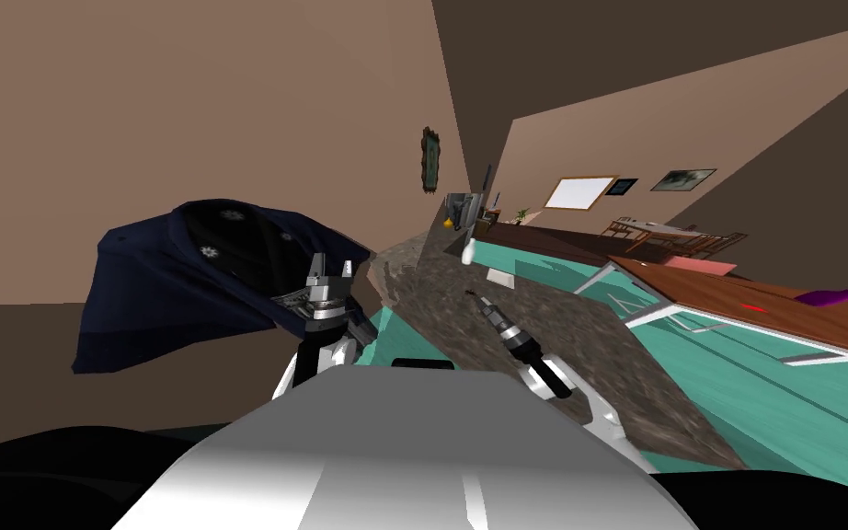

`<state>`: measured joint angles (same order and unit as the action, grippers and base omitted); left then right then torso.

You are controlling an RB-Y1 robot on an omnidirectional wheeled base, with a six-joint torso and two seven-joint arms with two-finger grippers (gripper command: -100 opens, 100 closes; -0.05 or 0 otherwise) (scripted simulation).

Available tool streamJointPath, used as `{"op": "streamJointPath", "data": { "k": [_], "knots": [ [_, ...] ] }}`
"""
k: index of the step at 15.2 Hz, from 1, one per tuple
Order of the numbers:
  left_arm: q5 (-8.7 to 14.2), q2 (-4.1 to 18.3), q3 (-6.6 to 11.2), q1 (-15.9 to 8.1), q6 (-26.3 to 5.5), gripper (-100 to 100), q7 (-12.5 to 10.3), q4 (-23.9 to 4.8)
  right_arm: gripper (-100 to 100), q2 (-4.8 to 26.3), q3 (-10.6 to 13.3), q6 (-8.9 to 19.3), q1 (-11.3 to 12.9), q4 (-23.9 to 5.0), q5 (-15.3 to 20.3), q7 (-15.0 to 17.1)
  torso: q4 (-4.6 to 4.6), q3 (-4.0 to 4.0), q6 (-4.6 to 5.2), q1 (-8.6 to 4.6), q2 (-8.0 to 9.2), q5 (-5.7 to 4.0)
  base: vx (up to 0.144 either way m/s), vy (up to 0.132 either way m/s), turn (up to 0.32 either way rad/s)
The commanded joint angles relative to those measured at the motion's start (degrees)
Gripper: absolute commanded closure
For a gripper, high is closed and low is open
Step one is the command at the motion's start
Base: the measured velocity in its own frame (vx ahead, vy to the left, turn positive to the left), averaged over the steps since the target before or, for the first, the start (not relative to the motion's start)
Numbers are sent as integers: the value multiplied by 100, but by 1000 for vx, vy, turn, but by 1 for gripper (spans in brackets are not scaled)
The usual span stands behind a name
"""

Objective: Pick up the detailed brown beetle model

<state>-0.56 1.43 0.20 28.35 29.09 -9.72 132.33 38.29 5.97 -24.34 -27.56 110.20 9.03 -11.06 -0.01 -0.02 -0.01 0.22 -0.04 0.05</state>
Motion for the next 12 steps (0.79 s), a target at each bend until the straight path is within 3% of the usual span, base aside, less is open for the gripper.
{"op": "streamJointPath", "data": {
  "k": [1,2,4,7,9,12],
  "knots": [
    [0,0,0,0,0,0,0,0,-100,161,13,-8,27,-79,19,-3,0,0,0,0,0,0,6,41,27],
    [0,0,0,0,0,0,0,0,-100,370,55,-36,28,-270,91,-31,0,1,1,-3,1,0,9,57,91],
    [0,0,0,0,0,0,0,0,-100,473,55,-36,28,-270,91,-31,0,0,-1,1,0,0,13,54,74],
    [0,0,0,0,0,0,0,0,-100,916,145,-95,26,-664,239,-89,-1,-2,0,3,-4,1,24,71,121],
    [0,0,0,0,0,0,0,0,-100,1091,145,-95,26,-664,239,-89,-1,-3,0,11,-5,3,21,75,66],
    [0,0,0,0,0,0,0,0,-100,1551,245,-154,18,-1036,393,-148,-1,-3,-1,5,-6,2,29,70,123]
  ]
}}
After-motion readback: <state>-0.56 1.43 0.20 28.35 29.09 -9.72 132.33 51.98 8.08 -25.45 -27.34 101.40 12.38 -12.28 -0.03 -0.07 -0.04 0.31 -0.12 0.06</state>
